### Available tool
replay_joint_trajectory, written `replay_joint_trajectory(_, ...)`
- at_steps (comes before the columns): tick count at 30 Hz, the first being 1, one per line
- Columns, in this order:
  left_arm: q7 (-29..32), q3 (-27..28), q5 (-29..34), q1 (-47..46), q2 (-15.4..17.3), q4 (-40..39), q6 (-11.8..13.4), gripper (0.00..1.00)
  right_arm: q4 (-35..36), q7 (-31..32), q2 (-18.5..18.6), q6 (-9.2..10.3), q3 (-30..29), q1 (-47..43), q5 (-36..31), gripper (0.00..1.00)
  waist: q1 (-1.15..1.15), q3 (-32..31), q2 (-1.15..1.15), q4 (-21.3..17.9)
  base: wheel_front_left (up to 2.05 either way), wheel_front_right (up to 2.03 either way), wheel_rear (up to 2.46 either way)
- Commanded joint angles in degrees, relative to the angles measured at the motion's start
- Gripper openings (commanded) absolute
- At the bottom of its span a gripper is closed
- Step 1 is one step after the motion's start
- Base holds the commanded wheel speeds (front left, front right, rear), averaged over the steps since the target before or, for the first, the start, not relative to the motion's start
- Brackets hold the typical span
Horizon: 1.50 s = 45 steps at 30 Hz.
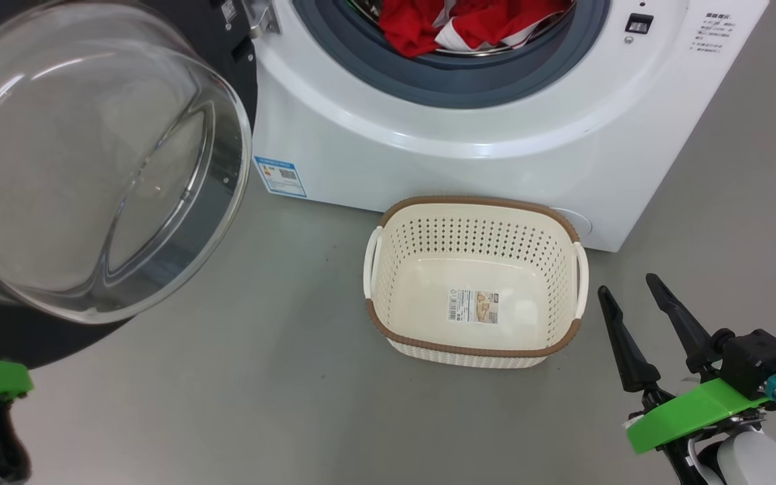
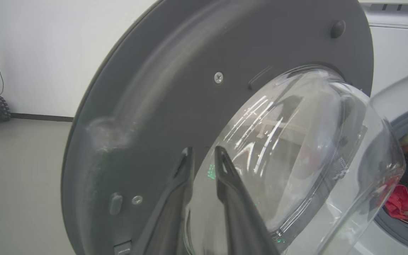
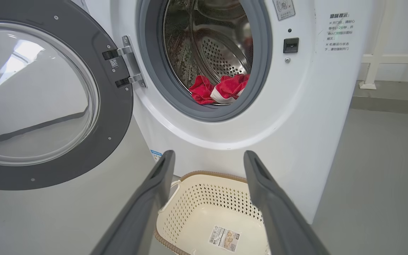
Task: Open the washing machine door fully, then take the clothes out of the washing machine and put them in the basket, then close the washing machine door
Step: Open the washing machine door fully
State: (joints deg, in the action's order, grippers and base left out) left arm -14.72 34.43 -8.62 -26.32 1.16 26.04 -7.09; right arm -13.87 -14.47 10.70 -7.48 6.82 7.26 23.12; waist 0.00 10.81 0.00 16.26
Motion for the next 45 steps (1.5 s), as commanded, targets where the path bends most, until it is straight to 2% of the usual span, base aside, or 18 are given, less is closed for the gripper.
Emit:
replay_joint_trajectory(1,-0.3,0.0,-0.5,2.0,2.0,-2.9,-0.3,0.37,1.2,-0.5,0.2,-0.01,1.0,-0.4,-0.3,1.0,0.0,-0.8,0.0,-0.3,0.0,0.0,0.0)
replay_joint_trajectory(4,-0.3,-1.8,-1.2,4.2,1.8,-4.8,-0.3,0.45,1.0,-0.5,-0.1,-0.01,1.0,-0.9,-0.3,1.0,0.0,-1.6,0.0,-0.6,0.0,0.0,0.0)
replay_joint_trajectory(6,-0.3,-3.5,-1.9,5.9,1.8,-6.0,-0.4,0.55,1.0,-0.5,-0.4,-0.01,1.0,-1.1,-0.3,1.0,0.0,-2.1,0.0,-1.0,0.0,0.0,0.0)
replay_joint_trajectory(7,-0.3,-5.0,-2.6,6.9,1.8,-6.5,-0.4,0.81,1.0,-0.5,-0.6,-0.01,1.0,-1.2,-0.4,1.0,0.0,-2.3,0.0,-1.3,0.0,0.0,0.0)
replay_joint_trajectory(8,-0.3,-6.7,-3.3,7.9,1.8,-7.2,-0.4,0.88,1.0,-0.5,-0.7,-0.01,0.9,-1.3,-0.4,1.0,0.0,-2.4,0.0,-1.6,0.0,0.0,0.0)
replay_joint_trajectory(9,-0.3,-8.4,-4.2,9.0,1.7,-7.9,-0.4,1.0,1.1,-0.5,-0.8,-0.01,0.8,-1.4,-0.4,1.0,0.0,-2.5,0.0,-1.9,0.0,0.0,0.0)
replay_joint_trajectory(10,-0.3,-8.4,-4.2,9.0,1.7,-7.9,-0.4,1.0,1.1,-0.5,-0.8,-0.01,0.8,-1.4,-0.4,1.0,0.0,-2.5,0.0,-1.9,0.0,0.0,0.0)
replay_joint_trajectory(16,-0.3,-16.6,-7.4,15.1,1.7,-11.7,-0.4,1.0,1.3,-0.5,-1.1,-0.01,0.0,-1.6,-0.5,1.0,0.0,-2.9,0.0,-4.0,0.0,0.0,0.0)
replay_joint_trajectory(23,-0.3,-22.9,-7.6,18.7,2.4,-13.1,-0.4,1.0,1.4,-0.5,-1.3,-0.01,-0.8,-1.8,-0.5,1.0,0.0,-2.8,0.0,-6.9,0.0,0.0,0.0)
replay_joint_trajectory(37,-0.3,-29.9,-9.4,20.2,3.6,-14.9,-0.4,1.0,1.8,-0.5,-2.1,-0.01,-2.7,-1.9,-0.5,1.0,0.0,-2.1,0.0,-13.3,0.0,0.0,0.0)
replay_joint_trajectory(45,-0.3,-31.7,-11.0,20.4,4.3,-14.7,-0.4,1.0,2.0,-0.5,-2.5,-0.01,-3.7,-2.1,-0.3,1.0,0.0,-1.9,0.0,-17.2,0.0,0.0,0.0)
